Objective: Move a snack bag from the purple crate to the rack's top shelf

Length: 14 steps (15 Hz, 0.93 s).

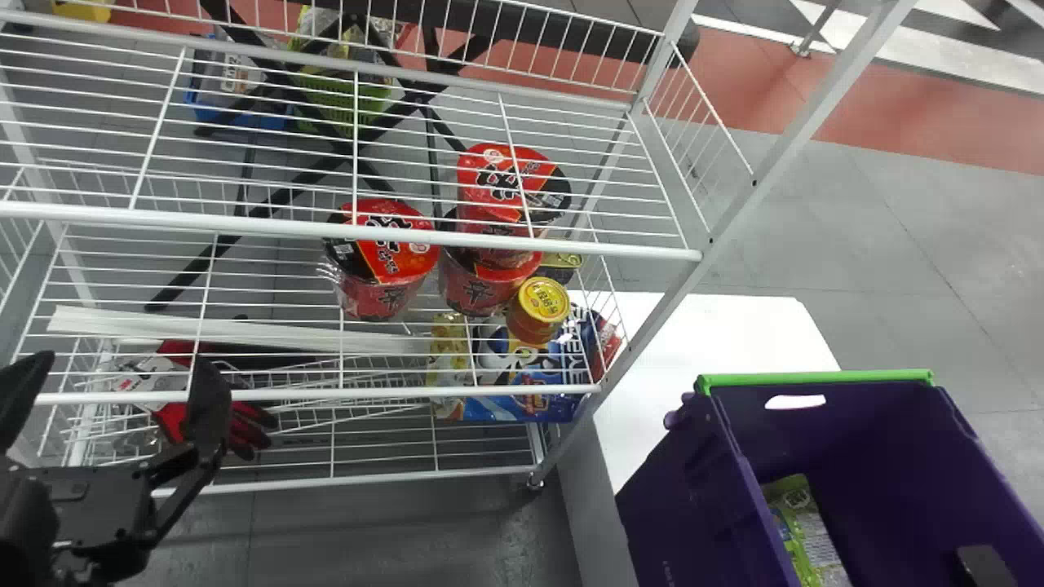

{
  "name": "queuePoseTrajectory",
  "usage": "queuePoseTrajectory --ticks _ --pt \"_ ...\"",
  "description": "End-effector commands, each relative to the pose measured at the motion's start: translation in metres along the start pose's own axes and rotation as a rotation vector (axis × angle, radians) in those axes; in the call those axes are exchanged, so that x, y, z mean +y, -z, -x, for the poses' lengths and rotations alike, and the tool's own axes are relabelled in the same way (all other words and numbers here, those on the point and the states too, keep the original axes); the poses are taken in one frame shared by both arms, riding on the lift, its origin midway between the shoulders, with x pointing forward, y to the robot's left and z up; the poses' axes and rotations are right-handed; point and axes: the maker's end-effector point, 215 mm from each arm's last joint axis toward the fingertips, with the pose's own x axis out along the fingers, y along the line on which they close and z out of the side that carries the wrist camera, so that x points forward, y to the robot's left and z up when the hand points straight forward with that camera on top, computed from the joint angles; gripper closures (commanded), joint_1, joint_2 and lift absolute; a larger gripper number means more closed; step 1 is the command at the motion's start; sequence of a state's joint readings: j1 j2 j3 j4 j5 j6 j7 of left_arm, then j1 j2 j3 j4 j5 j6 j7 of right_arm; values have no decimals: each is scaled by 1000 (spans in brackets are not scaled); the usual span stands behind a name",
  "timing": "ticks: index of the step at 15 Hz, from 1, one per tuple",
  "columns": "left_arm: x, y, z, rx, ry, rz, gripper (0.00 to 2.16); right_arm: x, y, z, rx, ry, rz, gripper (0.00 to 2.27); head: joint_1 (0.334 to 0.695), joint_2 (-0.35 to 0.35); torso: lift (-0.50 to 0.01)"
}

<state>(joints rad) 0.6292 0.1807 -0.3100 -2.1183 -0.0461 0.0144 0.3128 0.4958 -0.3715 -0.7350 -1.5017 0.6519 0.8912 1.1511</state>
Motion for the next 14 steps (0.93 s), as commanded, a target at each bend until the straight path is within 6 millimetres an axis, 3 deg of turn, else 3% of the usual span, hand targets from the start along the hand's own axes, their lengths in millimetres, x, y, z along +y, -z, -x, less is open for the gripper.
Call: queuePoseTrajectory --ticks 1,10,14 --pt "-4 3 -2 3 7 -1 60 -2 12 -5 34 6 2 171 695 -350 -464" --pt "-10 4 -6 0 19 0 60 9 60 -23 155 10 11 178 695 -350 -464" --pt "-10 6 -7 3 19 1 60 -12 89 -26 243 112 27 191 695 -350 -464"
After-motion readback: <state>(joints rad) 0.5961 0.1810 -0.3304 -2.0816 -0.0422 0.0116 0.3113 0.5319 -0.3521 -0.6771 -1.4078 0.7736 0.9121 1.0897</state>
